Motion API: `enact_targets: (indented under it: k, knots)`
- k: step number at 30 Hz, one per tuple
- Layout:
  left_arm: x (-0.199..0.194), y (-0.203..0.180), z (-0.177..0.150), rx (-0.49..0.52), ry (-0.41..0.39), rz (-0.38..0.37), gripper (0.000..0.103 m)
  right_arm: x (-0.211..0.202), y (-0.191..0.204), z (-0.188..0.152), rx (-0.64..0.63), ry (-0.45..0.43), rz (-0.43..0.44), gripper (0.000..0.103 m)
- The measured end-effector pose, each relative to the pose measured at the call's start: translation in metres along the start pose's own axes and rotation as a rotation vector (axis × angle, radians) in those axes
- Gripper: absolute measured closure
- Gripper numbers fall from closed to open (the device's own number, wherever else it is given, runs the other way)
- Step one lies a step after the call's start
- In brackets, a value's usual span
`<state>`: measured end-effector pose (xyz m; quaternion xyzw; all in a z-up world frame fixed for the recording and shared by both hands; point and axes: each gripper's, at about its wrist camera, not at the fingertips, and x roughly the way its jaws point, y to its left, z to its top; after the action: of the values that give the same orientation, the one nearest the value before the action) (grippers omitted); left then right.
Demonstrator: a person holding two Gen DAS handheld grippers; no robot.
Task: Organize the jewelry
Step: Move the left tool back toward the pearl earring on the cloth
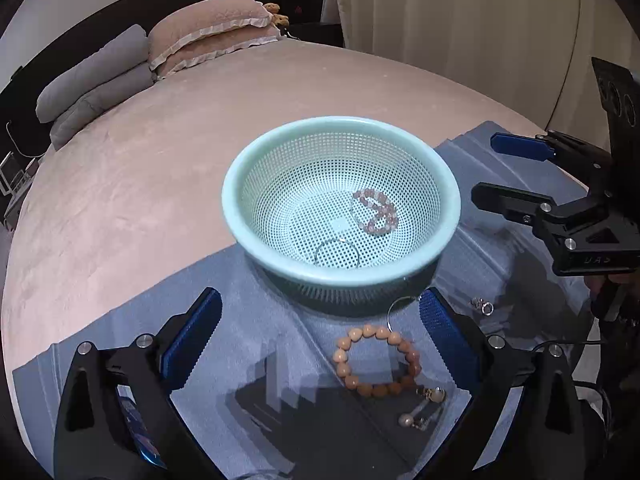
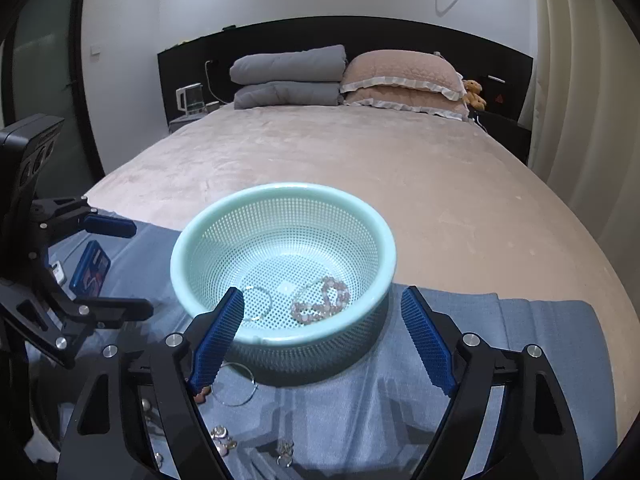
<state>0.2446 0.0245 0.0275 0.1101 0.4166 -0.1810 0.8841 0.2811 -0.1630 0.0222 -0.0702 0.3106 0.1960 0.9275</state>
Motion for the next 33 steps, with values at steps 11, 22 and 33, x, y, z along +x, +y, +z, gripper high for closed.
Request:
enact_targets:
  k: [11,22,33]
  knots:
    - [-0.003,-0.016,-0.057,-0.026,0.029,-0.045,0.006,-0.026,0.0,-0.061,0.037,0.026,-0.002,0.019]
    - [0.003,-0.052,-0.113,0.033,-0.033,-0.065,0.015,-0.016,0.008,-0.106,0.0,0.06,0.054,0.034]
    - [0.018,-0.05,-0.124,0.011,0.0,-0.107,0.035,0.011,0.012,-0.121,-0.01,0.125,0.054,0.069]
